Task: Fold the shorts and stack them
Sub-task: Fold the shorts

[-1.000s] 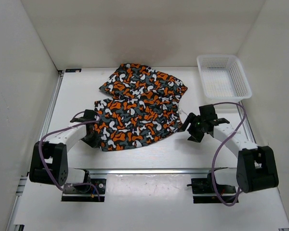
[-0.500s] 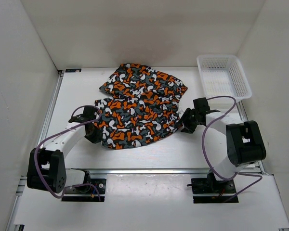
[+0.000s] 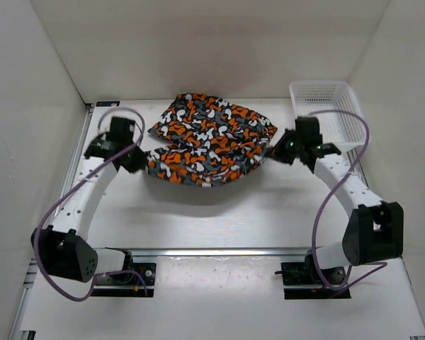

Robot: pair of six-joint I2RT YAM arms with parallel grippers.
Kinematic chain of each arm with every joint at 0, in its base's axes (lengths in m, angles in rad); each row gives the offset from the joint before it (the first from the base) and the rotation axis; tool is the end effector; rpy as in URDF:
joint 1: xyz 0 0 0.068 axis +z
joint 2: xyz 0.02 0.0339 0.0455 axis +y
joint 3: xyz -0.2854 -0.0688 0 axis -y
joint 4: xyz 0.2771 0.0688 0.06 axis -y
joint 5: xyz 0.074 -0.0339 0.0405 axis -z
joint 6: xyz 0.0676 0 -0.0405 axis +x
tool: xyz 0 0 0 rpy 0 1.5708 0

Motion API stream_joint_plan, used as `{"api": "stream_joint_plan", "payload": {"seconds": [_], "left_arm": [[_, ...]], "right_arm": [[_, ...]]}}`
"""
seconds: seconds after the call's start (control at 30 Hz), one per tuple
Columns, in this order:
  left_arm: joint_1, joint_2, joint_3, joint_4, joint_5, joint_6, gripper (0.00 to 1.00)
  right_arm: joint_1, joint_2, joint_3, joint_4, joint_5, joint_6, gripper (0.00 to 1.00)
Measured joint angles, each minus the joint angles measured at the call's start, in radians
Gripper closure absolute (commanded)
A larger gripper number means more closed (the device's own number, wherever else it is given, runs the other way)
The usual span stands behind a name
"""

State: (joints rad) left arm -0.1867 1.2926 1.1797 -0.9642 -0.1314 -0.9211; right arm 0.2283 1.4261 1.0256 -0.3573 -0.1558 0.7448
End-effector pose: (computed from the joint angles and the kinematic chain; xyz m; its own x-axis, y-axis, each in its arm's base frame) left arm 0.2871 -0.0452 0.2921 -0.6214 -0.6860 -0.3785 -0.6146 0.7264 -0.3075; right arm 0.3480 0.0916 0.2464 -0.7182 0.5206 -0.4617 0.2087 0.7942 0.5708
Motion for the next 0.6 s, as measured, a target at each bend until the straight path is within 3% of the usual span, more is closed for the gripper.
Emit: {"api": "stream_joint_plan", "payload": {"seconds": [0.23,0.4,0.6], "left_arm": [[-0.002,0.003,0.613,-0.088,-0.047,0.132,0.9],[-0.003,-0.1,0.853,-0.116,-0.051,0.188,0.9],[-0.006,-0.202,1.128,-0.163,-0.021,0.259,0.9]], "right_arm": [[0.001,-0.075,0.478,-0.151,-0.011,-0.117,1.0],[0.001,-0.257,0.583,-0.281,-0.053,-0.181,1.0],[0.005,-0.473,0.628,-0.359,-0.223,-0.281,1.0]]}}
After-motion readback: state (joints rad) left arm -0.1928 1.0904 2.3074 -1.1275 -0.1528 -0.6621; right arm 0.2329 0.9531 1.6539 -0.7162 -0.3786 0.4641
